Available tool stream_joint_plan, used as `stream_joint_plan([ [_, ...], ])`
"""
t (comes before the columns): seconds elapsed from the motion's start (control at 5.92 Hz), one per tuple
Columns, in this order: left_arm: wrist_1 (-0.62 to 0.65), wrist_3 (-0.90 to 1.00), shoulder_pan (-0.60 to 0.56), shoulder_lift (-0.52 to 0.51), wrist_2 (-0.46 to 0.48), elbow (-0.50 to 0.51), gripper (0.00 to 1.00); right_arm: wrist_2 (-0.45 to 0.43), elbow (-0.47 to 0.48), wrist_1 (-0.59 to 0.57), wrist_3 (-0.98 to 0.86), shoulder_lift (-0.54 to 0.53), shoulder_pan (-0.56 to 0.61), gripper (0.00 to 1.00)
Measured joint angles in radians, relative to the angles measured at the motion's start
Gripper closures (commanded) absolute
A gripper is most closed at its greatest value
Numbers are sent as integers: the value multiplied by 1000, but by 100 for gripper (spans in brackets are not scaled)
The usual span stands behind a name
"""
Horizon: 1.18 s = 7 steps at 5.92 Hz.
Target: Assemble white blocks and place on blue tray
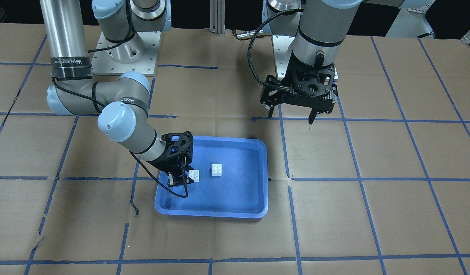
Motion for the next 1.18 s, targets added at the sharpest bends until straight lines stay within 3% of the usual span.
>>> stream_joint_plan([
  [1.18,0,-2,0,0,0,-1,1,5,50,-72,87,16,30,76],
])
